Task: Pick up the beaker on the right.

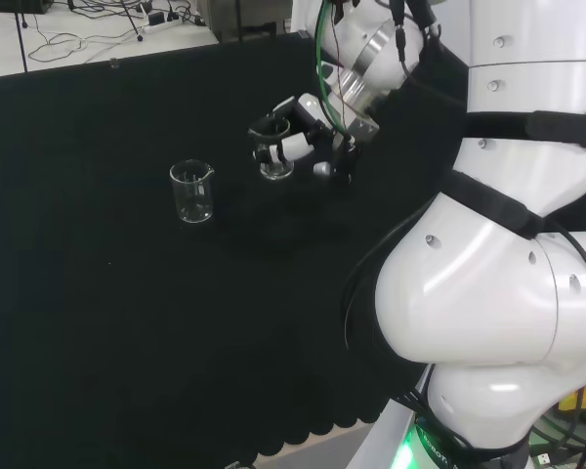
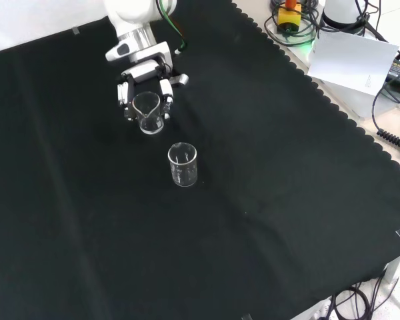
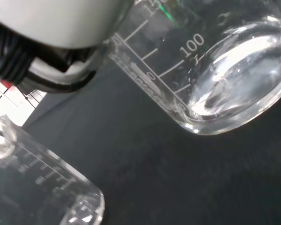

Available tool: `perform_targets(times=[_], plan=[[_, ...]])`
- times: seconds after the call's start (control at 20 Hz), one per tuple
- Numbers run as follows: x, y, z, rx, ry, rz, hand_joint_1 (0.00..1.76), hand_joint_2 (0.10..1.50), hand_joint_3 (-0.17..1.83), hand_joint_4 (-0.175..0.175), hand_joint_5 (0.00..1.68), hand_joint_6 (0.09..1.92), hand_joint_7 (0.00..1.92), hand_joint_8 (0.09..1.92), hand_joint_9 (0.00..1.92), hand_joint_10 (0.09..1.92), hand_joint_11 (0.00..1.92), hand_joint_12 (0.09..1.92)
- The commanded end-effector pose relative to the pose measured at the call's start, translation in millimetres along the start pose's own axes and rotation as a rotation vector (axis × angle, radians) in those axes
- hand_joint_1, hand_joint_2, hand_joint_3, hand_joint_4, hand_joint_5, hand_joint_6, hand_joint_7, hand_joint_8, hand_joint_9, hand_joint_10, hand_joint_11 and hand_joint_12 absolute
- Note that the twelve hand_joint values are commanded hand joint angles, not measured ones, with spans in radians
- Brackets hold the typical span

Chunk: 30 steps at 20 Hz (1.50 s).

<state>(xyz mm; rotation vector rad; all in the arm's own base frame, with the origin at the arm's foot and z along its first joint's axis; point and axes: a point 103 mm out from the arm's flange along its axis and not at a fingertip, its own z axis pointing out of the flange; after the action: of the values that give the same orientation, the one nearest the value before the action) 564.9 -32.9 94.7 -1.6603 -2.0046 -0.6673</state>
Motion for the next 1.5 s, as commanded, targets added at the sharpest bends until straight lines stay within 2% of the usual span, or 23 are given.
perform_targets(times=[0.05, 0.3, 0.4, 0.5, 1.05, 1.5], plan=[[24.6, -4.7, -25.8, 0.027, -0.025, -0.024, 1.18, 0.53, 0.73, 0.175, 1.57, 0.14, 1.72, 0.13, 1.70, 0.10, 1.18, 0.87], [42.2, -5.8, -43.6, 0.056, -0.069, -0.036, 1.18, 0.53, 0.73, 0.175, 1.57, 0.13, 1.73, 0.12, 1.70, 0.10, 1.19, 0.87], [23.8, -16.9, -77.4, 0.070, -0.040, -0.050, 1.18, 0.53, 0.73, 0.175, 1.57, 0.13, 1.73, 0.12, 1.70, 0.10, 1.19, 0.87], [18.6, -23.9, -97.0, 0.083, -0.035, -0.059, 1.18, 0.53, 0.74, 0.175, 1.57, 0.13, 1.73, 0.12, 1.70, 0.10, 1.19, 0.87], [78.5, -9.3, -57.8, 0.147, -0.132, -0.087, 1.18, 0.53, 0.74, 0.175, 1.57, 0.12, 1.74, 0.11, 1.71, 0.09, 1.20, 0.87], [82.2, -9.7, -57.0, 0.176, -0.169, -0.083, 1.18, 0.53, 0.74, 0.175, 1.58, 0.12, 1.74, 0.11, 1.71, 0.09, 1.20, 0.87]])
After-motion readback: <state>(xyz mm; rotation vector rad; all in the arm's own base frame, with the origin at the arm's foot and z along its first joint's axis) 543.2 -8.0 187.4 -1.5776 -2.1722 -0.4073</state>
